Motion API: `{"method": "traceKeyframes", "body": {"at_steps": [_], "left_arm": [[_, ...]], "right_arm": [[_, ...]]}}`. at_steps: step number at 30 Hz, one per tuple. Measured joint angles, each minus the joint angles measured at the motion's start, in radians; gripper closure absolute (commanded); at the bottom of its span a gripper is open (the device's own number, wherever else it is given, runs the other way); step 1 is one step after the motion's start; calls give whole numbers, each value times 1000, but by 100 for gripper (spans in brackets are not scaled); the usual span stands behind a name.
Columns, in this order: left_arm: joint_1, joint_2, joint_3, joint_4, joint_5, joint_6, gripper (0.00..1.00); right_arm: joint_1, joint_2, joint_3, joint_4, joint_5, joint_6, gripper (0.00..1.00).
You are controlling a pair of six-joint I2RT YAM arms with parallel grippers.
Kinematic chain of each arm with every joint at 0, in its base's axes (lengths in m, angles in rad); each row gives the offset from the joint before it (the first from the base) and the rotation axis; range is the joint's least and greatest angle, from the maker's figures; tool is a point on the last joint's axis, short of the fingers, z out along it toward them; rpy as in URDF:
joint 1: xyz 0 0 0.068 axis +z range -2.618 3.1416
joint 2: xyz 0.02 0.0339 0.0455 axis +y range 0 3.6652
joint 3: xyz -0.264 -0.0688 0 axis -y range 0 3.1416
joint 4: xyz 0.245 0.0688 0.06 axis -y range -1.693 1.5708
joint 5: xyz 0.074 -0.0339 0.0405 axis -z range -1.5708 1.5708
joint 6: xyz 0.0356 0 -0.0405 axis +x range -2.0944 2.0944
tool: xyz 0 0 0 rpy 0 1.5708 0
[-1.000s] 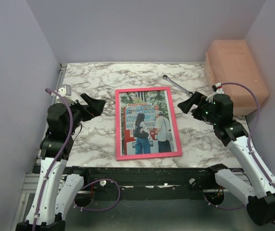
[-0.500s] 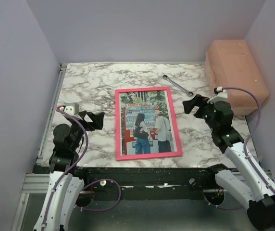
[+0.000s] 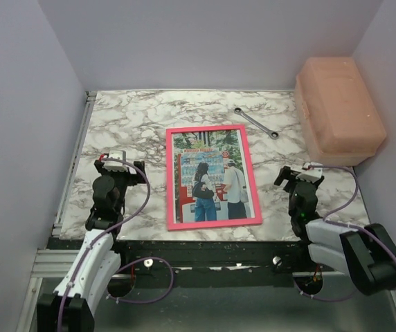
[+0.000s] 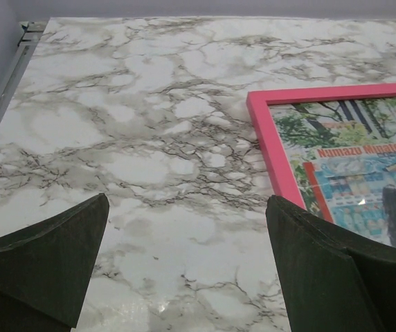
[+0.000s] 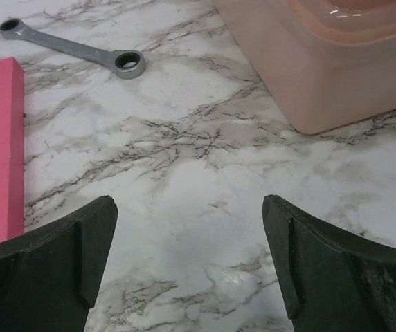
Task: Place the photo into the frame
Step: Reset both arms
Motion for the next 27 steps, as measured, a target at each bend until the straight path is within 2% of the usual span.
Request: {"method": "traceKeyframes", "body": {"at_steps": [6, 10, 14, 16, 27], "left_arm": [[0, 260, -47, 266, -101, 32, 1], [6, 424, -80, 509, -159, 67, 2], [19, 579, -77, 690, -166, 87, 1], [24, 655, -74, 775, -166, 93, 1], [32, 690, -40, 822, -154, 100, 2]], "right_arm": [[-2, 312, 63, 310, -5, -50, 7], [-30, 478, 114, 473, -46, -82, 7], [-74, 563, 118, 557, -105, -86, 5], [-83, 570, 133, 546, -120, -85, 1], [-95, 570, 177, 544, -140, -82, 0]]}}
